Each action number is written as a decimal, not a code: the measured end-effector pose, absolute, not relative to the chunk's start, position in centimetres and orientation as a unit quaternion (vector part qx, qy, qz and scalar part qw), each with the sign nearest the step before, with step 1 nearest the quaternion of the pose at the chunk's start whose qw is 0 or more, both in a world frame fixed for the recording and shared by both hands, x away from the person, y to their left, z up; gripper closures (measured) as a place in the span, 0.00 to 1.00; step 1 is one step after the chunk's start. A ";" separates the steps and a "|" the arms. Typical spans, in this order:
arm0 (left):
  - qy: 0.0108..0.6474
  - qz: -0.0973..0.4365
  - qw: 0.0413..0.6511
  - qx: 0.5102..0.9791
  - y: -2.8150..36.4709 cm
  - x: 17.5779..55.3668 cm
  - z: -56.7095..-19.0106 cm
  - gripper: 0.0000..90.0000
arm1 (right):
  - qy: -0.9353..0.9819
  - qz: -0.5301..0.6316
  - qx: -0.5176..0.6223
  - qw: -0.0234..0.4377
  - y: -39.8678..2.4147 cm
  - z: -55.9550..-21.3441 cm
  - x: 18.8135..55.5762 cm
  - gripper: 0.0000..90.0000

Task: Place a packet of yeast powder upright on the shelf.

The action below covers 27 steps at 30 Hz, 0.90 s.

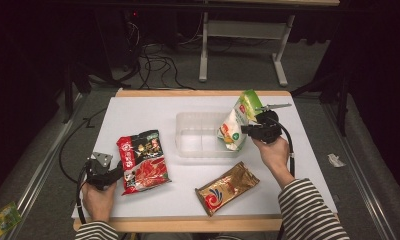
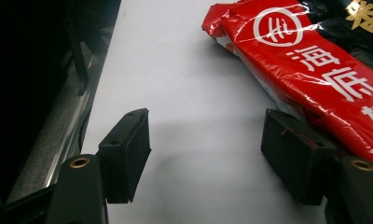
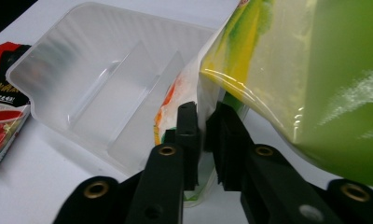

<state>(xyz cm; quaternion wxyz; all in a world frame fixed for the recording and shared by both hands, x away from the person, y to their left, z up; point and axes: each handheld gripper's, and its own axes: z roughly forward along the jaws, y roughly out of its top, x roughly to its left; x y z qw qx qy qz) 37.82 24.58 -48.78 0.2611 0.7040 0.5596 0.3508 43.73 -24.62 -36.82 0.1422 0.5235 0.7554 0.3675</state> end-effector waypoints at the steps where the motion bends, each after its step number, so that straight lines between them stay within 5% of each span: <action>1: 0.560 0.351 0.261 0.704 24.6 37.8 -48.8 0.36 | 0.757 0.366 0.522 0.144 -24.5 -36.9 43.7 0.98; 12: 0.560 0.351 0.260 0.704 24.6 37.8 -48.8 0.37 | 0.766 0.358 0.515 0.141 -24.5 -38.5 42.4 0.98; 17: 0.560 0.348 0.262 0.705 24.6 37.8 -48.8 0.37 | 0.756 0.380 0.514 0.141 -25.1 -38.7 41.8 0.77; 22: 0.560 0.348 0.262 0.705 24.6 37.8 -48.8 0.37 | 0.742 0.395 0.520 0.152 -25.8 -38.0 41.1 0.68; 27: 0.560 0.349 0.261 0.705 24.6 37.8 -48.8 0.37 | 0.735 0.398 0.529 0.149 -26.1 -37.6 41.5 0.76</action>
